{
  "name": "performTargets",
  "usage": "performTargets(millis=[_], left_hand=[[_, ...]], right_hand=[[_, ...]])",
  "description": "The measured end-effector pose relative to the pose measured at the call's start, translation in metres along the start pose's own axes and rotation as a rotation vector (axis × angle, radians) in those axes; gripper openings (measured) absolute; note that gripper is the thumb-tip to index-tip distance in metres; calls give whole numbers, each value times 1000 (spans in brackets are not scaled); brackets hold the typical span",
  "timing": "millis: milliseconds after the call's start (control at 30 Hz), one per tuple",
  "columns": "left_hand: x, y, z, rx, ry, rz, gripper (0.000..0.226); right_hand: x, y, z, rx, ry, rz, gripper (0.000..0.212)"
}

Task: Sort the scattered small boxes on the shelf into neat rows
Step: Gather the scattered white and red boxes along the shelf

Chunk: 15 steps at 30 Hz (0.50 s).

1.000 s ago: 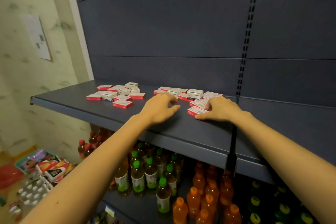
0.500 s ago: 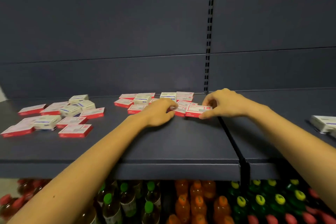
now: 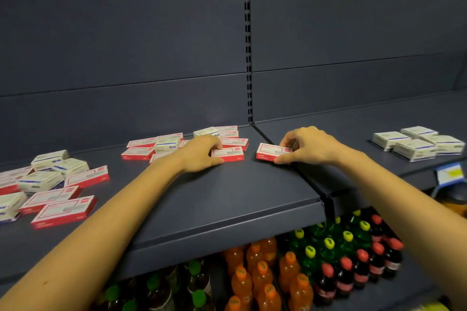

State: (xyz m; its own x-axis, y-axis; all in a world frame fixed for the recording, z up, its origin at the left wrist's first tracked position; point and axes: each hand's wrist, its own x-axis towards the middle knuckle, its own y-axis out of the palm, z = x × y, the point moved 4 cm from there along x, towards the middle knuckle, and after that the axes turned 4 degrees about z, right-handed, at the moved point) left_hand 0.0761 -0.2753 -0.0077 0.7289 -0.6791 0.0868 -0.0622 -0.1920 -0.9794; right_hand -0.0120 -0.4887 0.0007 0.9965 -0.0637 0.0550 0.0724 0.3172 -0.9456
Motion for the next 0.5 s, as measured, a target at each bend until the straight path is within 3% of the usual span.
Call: performTargets(millis=[233,500], left_hand=[[2,-13,-11,-110,71,-37,41],[28,-24,-92,-207,253,-108,36]], right_hand=[[-25,-9,-20,13,50,-80,45],[-71,-44,-68,-3,108,-194,42]])
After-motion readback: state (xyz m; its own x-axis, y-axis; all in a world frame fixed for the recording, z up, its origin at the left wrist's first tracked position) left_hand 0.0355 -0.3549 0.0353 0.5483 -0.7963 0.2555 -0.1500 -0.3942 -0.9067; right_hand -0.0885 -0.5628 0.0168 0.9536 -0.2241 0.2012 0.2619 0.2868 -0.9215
